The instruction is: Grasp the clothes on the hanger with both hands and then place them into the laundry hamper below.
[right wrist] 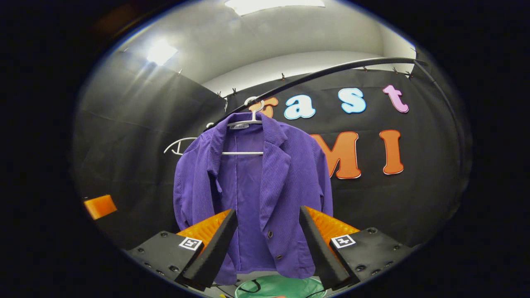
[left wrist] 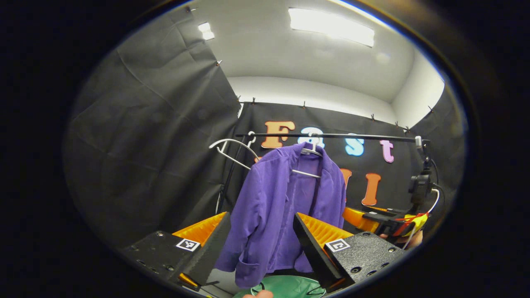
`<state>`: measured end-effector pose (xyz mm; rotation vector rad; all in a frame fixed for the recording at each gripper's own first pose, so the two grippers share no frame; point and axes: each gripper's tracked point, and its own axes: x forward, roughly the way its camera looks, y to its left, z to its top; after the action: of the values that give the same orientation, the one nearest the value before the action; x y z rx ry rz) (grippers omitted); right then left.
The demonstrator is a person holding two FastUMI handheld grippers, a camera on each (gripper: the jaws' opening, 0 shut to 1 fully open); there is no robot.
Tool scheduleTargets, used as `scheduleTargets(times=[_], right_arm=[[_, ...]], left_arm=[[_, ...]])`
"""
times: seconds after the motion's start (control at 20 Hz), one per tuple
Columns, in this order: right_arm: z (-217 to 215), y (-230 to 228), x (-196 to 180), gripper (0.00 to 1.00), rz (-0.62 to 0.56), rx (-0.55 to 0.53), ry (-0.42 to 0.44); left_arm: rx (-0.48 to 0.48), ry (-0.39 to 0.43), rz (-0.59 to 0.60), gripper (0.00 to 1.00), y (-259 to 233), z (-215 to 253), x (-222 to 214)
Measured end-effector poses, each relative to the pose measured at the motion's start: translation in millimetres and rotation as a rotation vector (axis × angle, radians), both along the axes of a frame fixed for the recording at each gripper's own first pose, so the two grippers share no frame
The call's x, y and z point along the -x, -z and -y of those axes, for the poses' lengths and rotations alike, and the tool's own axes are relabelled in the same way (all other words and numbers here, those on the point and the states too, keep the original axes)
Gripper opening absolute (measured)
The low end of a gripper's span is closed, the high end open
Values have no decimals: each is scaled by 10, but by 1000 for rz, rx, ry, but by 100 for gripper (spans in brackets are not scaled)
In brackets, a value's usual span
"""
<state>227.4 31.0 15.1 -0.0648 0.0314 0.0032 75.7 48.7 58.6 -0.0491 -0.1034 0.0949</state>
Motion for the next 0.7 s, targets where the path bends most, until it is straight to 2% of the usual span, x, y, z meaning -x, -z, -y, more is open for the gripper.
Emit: scheduleTargets(times=[0.2,0.25,0.3,0.45,0.55,0.65,0.7], right_arm=[[120,-64,-960,94,2,32,52],[156,-45,-1192,98,3,21,65],[171,13,-1403,98,0,7,74],[295,247,-1811,96,-27,15,123],[409,364,-1836,94,-33,15,138],[513,330,-1764,63,-11,-43,103],[570,269,-1704,47,5,-83,76]], left_arm=[[-48,-76,45,92,-368,-423,-134],[-71,-101,65,91,-462,-515,-177],[-87,-124,82,95,-526,-583,-221],[-79,-119,92,95,-501,-569,-385],[-69,-84,81,95,-380,-494,-495],[-61,-64,43,92,-205,-416,-584],[-51,-51,21,95,-113,-357,-632]])
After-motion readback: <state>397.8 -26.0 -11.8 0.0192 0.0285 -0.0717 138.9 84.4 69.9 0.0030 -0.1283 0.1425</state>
